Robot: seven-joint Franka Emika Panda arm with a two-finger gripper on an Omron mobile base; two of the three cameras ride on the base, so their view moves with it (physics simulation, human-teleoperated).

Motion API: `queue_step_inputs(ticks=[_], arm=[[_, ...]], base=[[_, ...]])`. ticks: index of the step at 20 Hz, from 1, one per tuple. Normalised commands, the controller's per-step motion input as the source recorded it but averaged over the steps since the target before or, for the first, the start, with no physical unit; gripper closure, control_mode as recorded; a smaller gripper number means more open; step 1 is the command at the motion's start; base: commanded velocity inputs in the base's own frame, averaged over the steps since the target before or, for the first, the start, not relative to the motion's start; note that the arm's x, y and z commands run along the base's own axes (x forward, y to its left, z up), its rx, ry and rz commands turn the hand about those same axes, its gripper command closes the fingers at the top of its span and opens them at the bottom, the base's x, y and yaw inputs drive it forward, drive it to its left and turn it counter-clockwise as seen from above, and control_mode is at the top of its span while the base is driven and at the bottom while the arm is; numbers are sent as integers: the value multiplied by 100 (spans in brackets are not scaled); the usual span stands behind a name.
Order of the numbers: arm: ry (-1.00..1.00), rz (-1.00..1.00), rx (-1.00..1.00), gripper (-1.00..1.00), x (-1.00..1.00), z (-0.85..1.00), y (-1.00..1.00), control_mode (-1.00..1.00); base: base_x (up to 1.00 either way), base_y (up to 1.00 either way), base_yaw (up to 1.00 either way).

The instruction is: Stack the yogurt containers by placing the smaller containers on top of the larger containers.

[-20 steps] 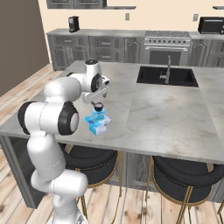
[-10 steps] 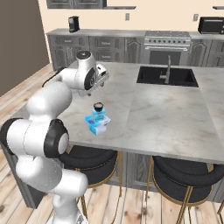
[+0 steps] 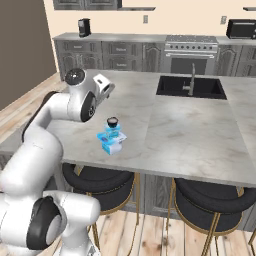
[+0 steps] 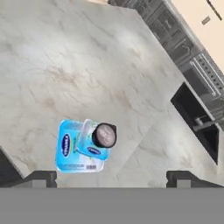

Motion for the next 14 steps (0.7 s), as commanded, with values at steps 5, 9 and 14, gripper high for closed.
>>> queue_step_inputs(ticks=[5,9,14], arm=[[-22,13,-23,-100,-98,39,51,-100],[-23,14,-22,-100,-90,33,58,-100],[-24,11,-18,-100,-77,34,53,-100]], base=[[0,0,0],[0,0,0],[0,0,0]])
